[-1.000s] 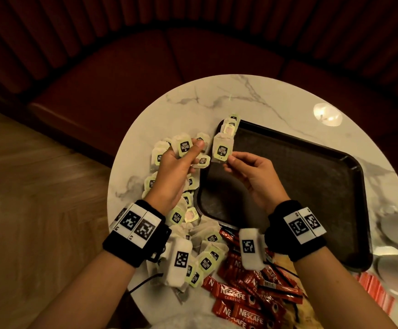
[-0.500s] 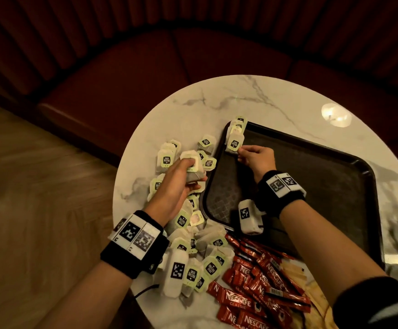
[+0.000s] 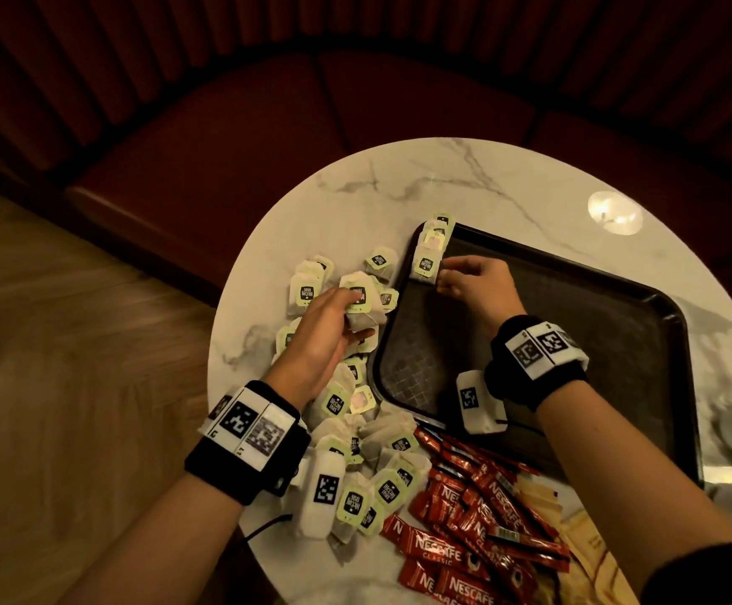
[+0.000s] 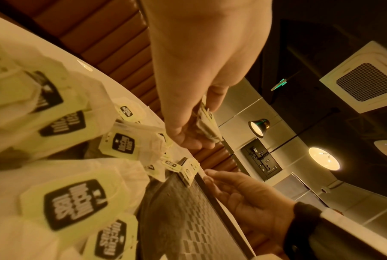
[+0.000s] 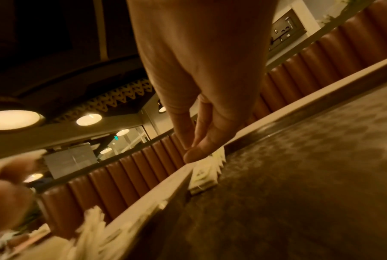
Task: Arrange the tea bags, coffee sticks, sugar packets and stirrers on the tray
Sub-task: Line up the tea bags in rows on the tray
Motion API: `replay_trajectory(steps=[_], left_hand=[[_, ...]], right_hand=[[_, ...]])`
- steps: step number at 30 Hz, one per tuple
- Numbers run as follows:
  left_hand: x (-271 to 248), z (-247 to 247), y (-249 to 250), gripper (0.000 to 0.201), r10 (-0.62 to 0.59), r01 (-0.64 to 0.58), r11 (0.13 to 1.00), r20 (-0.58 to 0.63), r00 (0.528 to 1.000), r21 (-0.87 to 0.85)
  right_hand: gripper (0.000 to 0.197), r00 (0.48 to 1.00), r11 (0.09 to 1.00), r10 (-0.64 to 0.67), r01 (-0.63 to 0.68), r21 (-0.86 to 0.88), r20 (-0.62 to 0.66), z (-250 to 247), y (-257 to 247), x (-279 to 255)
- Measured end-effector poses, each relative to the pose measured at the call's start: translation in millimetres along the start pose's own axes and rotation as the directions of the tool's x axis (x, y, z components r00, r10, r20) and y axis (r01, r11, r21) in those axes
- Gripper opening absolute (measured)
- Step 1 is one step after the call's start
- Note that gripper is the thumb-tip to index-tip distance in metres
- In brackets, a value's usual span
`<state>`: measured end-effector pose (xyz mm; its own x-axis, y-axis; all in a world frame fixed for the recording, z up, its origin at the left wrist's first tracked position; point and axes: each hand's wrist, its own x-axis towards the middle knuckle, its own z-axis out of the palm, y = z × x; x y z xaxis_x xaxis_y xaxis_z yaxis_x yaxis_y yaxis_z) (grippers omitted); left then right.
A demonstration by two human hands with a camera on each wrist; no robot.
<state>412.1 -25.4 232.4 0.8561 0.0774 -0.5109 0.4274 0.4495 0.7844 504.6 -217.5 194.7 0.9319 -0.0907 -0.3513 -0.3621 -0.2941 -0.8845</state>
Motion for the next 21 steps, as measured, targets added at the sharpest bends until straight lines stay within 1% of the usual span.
replay_trajectory(steps=[1, 3, 5, 6, 8, 10, 12, 14, 17, 19, 21], left_hand=[[-1.1, 0.5, 1.3, 0.018, 0.017, -0.017, 1.000, 0.013, 1.000, 0.003], [-3.0, 2.3, 4.1, 0.022, 0.060, -0.060, 0.998, 0.056, 0.997, 0.012], [-5.4, 5.3, 7.3, 0.026, 0.094, -0.096, 0.995, 0.106, 0.990, 0.015], [-7.0, 6.7, 9.0, 0.028, 0.106, -0.110, 0.994, 0.130, 0.986, 0.022], [-9.4, 8.5, 11.6, 0.029, 0.126, -0.137, 0.989, 0.168, 0.978, 0.053], [-10.9, 9.1, 13.2, 0.027, 0.137, -0.156, 0.984, 0.200, 0.970, 0.085], [-11.8, 9.5, 14.0, 0.024, 0.146, -0.173, 0.980, 0.236, 0.961, 0.098], [-11.3, 10.4, 13.2, 0.021, 0.175, -0.201, 0.976, 0.244, 0.954, 0.085], [-7.8, 10.3, 10.7, 0.014, 0.258, -0.273, 0.959, 0.175, 0.950, 0.073], [-5.2, 9.4, 9.0, 0.011, 0.296, -0.311, 0.946, 0.149, 0.943, 0.092], [-3.6, 9.3, 7.3, 0.011, 0.311, -0.325, 0.940, 0.134, 0.941, 0.101]], right_hand=[[0.010, 0.999, 0.999, -0.023, 0.022, 0.025, 0.042, -0.6, -6.8, -9.7], [0.007, 0.980, 0.995, -0.058, 0.041, 0.095, 0.189, 0.4, -19.9, -30.8], [0.007, 0.931, 0.988, -0.074, 0.020, 0.153, 0.356, 2.8, -29.3, -49.9], [0.009, 0.906, 0.984, -0.075, -0.001, 0.178, 0.417, 4.0, -32.2, -57.8], [0.018, 0.867, 0.975, -0.094, -0.020, 0.223, 0.490, 5.5, -35.0, -70.7], [0.025, 0.850, 0.964, -0.142, 0.004, 0.264, 0.506, 5.6, -35.0, -78.6], [0.021, 0.854, 0.951, -0.205, 0.059, 0.304, 0.478, 5.1, -32.8, -82.7], [0.016, 0.874, 0.938, -0.239, 0.094, 0.334, 0.424, 5.0, -30.6, -84.7], [0.013, 0.904, 0.920, -0.247, 0.106, 0.376, 0.350, 5.3, -26.3, -86.6], [0.011, 0.912, 0.916, -0.252, 0.117, 0.385, 0.324, 6.6, -24.0, -89.3], [0.012, 0.913, 0.917, -0.252, 0.119, 0.381, 0.321, 8.4, -21.0, -92.6]])
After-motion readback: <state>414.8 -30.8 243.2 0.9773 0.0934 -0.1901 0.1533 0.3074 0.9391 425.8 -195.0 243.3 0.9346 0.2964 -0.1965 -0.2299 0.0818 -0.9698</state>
